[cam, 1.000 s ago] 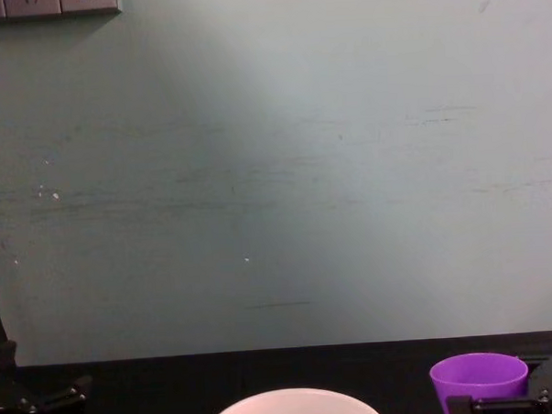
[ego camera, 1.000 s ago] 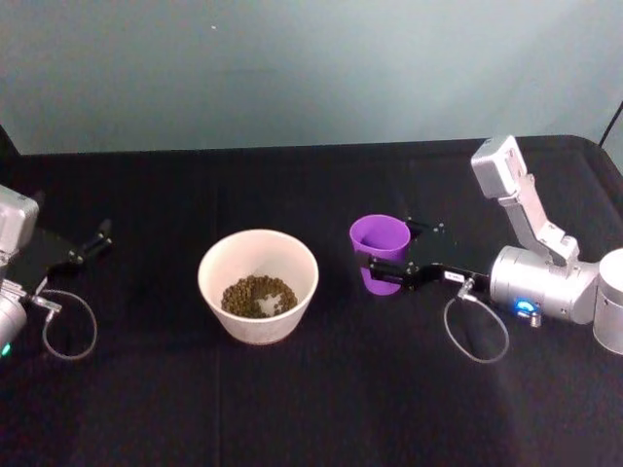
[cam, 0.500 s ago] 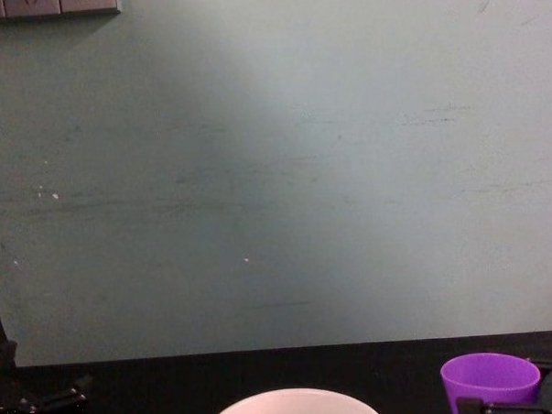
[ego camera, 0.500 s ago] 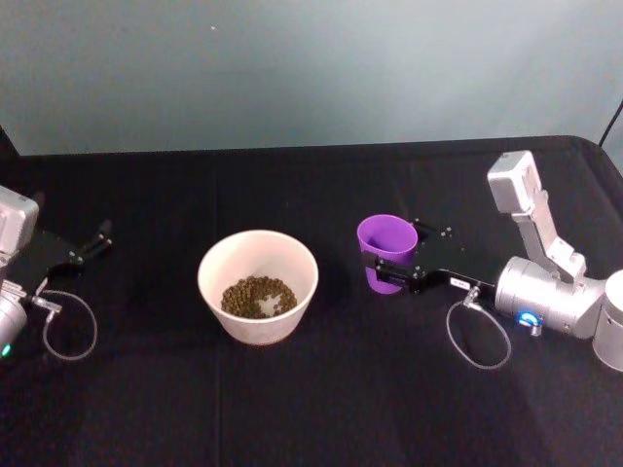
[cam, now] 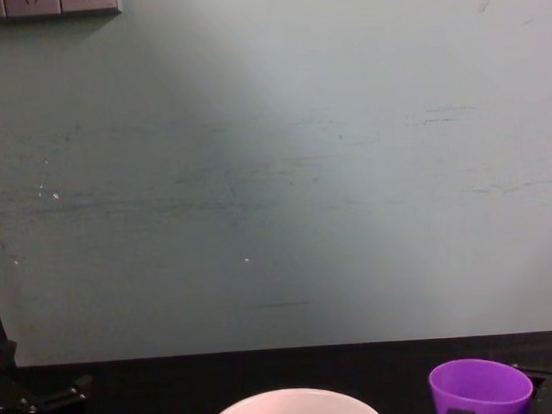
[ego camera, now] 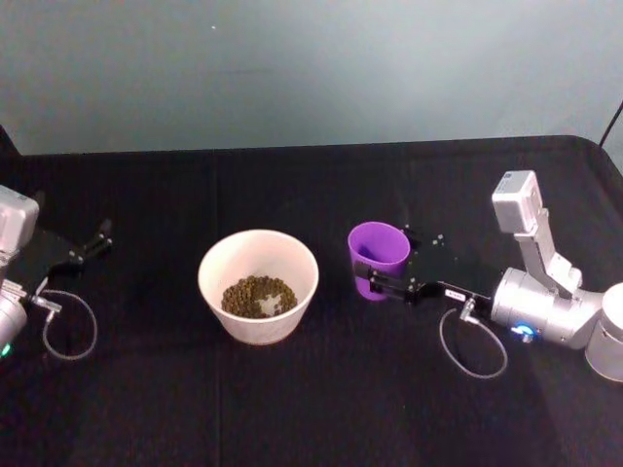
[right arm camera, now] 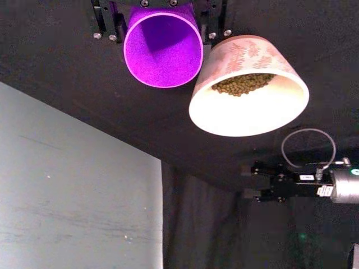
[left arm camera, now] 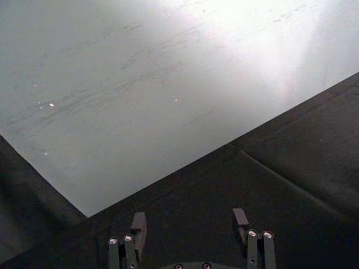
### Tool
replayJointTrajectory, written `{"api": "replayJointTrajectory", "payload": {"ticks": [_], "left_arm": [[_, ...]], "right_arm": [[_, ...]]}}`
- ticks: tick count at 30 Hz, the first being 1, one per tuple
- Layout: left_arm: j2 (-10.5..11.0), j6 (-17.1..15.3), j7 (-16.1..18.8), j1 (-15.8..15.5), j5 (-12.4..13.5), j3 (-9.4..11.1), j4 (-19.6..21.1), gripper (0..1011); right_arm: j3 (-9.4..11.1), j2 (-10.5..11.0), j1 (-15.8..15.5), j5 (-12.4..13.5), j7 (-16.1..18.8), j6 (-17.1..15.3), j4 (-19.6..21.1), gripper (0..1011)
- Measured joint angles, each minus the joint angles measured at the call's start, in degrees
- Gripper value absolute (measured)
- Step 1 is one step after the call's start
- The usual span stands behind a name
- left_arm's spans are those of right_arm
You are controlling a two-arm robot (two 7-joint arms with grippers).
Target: Pick up the cup and pour the mung beans from the cup into the bowl.
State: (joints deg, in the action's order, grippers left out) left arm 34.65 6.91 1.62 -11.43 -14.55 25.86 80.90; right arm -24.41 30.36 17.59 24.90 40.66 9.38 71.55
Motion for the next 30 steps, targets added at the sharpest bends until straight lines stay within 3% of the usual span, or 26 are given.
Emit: {"api": "replayJointTrajectory", "payload": {"ticks": [15, 30], "left_arm": [[0.00, 0.00, 0.00, 0.00, 0.00, 0.00, 0.00, 1000], [0.00, 0.00, 0.00, 0.00, 0.00, 0.00, 0.00, 1000]], "right_arm": [[-0.41, -1.46, 0.44, 0.68, 0.43, 1.63, -3.09, 729], [-0.64, -1.62, 0.61, 0.59, 0.81, 1.72, -3.60, 729]]}}
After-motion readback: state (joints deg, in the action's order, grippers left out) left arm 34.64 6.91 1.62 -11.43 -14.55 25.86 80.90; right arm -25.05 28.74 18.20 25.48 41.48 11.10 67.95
